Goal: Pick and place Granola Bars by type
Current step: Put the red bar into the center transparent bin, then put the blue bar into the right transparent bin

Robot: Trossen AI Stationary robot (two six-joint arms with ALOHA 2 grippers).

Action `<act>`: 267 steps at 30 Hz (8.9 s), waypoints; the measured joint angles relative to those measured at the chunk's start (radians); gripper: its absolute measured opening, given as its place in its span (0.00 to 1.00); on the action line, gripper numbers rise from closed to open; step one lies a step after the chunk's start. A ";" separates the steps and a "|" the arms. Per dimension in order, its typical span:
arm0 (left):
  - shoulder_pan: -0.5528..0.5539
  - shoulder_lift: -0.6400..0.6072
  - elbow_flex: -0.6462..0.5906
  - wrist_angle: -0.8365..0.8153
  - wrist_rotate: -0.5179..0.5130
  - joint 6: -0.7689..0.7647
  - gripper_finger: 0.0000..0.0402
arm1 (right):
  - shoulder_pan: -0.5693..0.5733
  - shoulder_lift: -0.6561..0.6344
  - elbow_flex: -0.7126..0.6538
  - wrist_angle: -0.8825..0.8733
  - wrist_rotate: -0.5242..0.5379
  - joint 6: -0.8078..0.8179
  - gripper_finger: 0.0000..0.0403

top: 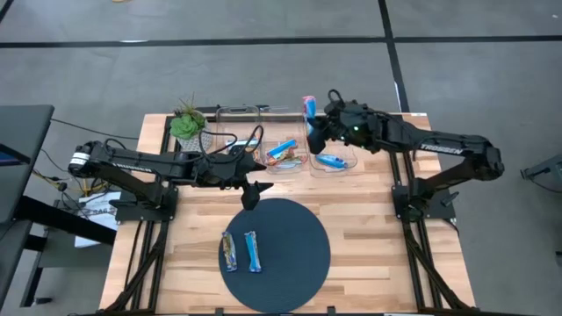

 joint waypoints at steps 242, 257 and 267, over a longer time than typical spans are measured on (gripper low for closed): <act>-0.119 0.001 -0.001 -0.375 0.402 -0.712 0.70 | 0.208 -1.290 -1.254 0.392 -0.305 0.196 0.00; -0.360 0.076 0.000 -0.467 0.272 -1.155 0.65 | 0.208 -1.289 -1.254 0.392 -0.305 0.196 0.00; -0.428 0.273 0.000 -0.559 0.397 -1.411 0.65 | 0.208 -1.289 -1.255 0.392 -0.305 0.197 0.00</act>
